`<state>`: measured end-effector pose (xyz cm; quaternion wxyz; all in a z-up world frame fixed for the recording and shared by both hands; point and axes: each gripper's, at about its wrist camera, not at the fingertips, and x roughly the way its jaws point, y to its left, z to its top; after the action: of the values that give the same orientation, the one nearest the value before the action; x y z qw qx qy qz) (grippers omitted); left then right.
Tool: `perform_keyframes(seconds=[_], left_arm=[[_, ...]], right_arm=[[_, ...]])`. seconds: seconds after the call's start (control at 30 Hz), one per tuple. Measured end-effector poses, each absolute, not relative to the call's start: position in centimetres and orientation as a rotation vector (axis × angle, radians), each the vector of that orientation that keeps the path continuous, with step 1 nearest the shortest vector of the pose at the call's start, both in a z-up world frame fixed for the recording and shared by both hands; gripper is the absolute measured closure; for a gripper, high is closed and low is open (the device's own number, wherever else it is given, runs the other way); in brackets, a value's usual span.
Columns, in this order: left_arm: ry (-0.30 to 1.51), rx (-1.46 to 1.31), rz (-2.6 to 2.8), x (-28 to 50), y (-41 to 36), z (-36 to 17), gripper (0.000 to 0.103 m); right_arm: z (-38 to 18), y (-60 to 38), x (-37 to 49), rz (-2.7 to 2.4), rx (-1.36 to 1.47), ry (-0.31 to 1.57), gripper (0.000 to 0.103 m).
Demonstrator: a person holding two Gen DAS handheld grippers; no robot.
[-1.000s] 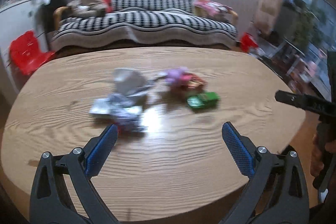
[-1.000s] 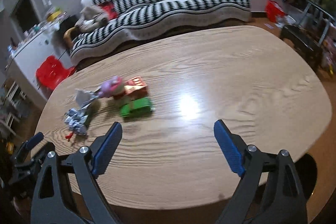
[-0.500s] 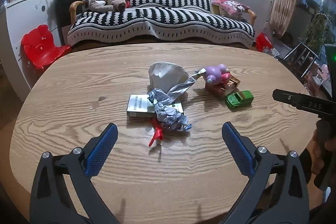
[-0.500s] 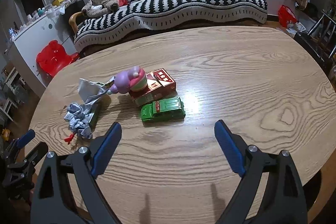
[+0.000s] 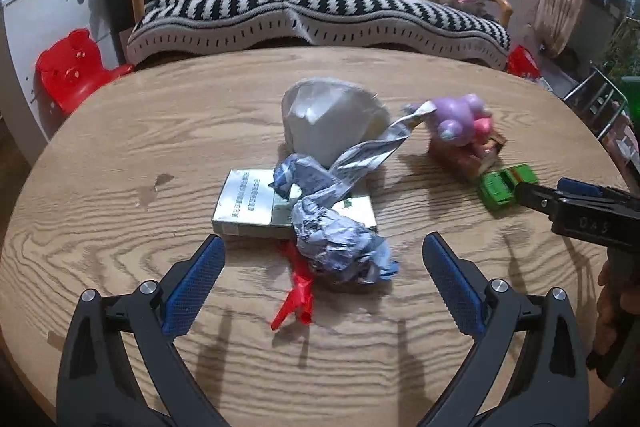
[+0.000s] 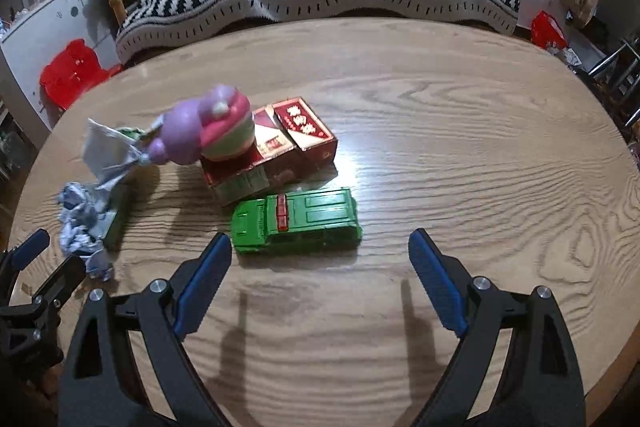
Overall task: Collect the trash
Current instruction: 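Move both tools back over the remaining trash on the table, then grasp the crumpled silver foil ball with the left tool while the right tool grasps the green toy car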
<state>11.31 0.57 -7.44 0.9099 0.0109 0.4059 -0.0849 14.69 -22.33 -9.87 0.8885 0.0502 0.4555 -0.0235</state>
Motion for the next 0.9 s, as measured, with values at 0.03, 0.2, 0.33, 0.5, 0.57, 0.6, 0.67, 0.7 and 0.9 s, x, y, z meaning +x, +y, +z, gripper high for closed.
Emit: perform_keyframes(seconds=[0.03,0.2,0.33,0.5,0.57,0.6,0.67,0.7,0.9], left_arm=[[0.843,0.017,-0.172,11.5,0.6,-7.7,0.007],[0.852,0.007,-0.175,12.1,0.6,-8.2,0.011],[0.869,-0.006,-0.197,12.2,0.4,-8.4,0.042],[0.857,-0.002,-0.2,11.5,0.3,-7.7,0.066],[0.839,-0.008,-0.206,11.1,0.5,-6.8,0.066],[0.831,-0.01,-0.211,10.8,0.5,-6.3,0.066],[0.801,-0.009,-0.22,10.2,0.6,-5.2,0.067],[0.792,-0.006,-0.221,10.0,0.6,-4.8,0.067],[0.762,-0.007,-0.228,9.0,0.7,-3.1,0.067]], right_arm=[[-10.3,-22.2,15.1,-0.053,0.1,0.954,0.016],[-11.0,-22.0,16.4,-0.059,0.09,0.957,0.013],[-11.5,-21.0,16.9,-0.031,0.067,0.976,0.024],[-10.8,-20.0,16.4,-0.011,0.027,0.948,0.024],[-10.1,-19.9,15.8,-0.008,0.026,0.926,0.024],[-9.7,-19.9,15.6,-0.004,0.03,0.917,0.024],[-8.9,-20.0,15.1,0.005,0.035,0.903,0.024],[-8.5,-19.9,14.8,0.008,0.033,0.895,0.024],[-6.4,-19.9,12.8,0.027,0.03,0.859,0.024]])
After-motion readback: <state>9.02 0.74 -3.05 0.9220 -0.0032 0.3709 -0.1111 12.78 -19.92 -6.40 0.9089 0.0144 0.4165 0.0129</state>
